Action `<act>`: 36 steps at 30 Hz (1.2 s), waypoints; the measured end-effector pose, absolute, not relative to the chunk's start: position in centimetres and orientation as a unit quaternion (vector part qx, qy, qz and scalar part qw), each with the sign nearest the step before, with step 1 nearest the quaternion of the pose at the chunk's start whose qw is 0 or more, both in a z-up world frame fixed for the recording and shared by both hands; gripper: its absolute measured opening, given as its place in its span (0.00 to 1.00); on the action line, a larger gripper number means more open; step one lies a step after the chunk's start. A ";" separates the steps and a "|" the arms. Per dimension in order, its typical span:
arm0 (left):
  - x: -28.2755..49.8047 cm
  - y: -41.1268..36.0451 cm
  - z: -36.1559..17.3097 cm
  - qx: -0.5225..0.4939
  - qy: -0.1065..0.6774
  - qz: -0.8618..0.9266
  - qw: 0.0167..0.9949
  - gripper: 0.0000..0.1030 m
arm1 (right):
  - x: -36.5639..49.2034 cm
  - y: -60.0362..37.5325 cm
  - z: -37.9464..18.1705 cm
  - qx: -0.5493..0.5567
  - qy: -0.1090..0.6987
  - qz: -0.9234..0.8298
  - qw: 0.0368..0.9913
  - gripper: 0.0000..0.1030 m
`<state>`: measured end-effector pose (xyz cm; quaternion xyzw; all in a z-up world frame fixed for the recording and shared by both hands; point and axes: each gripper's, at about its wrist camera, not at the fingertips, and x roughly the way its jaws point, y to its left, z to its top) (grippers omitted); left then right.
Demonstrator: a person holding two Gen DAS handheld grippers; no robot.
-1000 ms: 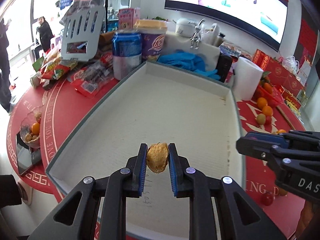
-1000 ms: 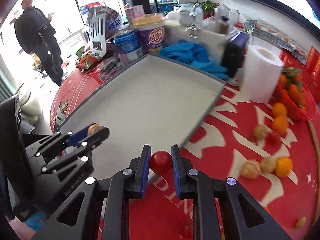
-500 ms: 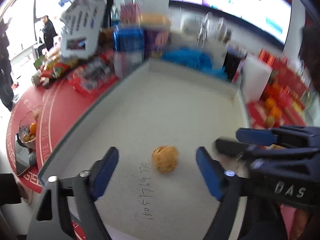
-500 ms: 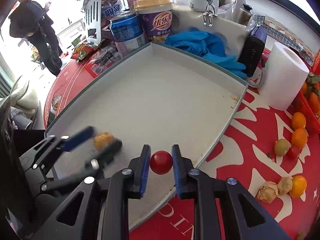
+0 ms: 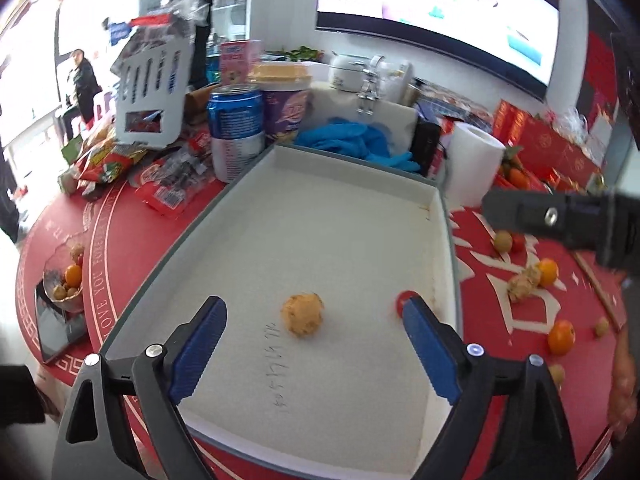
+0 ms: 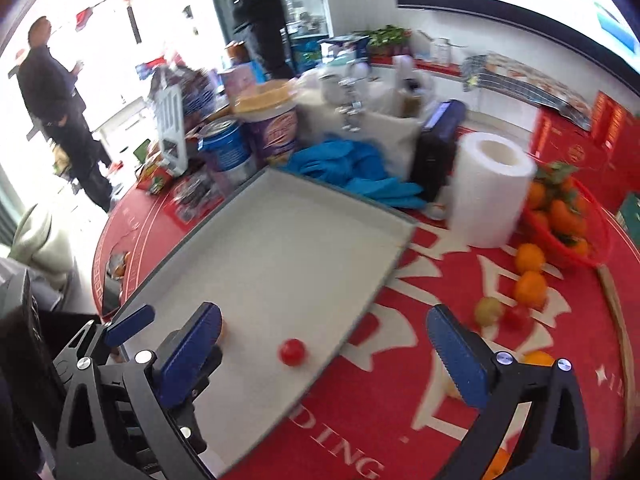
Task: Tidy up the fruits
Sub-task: 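Carry both fruits into the white tray and open both grippers, then move the right gripper back to the table and grasp the kiwi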
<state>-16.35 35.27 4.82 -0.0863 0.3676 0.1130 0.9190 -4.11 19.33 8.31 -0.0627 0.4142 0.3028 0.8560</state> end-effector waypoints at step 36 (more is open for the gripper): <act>-17.2 17.5 1.0 0.073 0.437 0.005 0.897 0.89 | -10.4 -1.5 -0.5 -0.032 0.446 0.108 0.888 1.00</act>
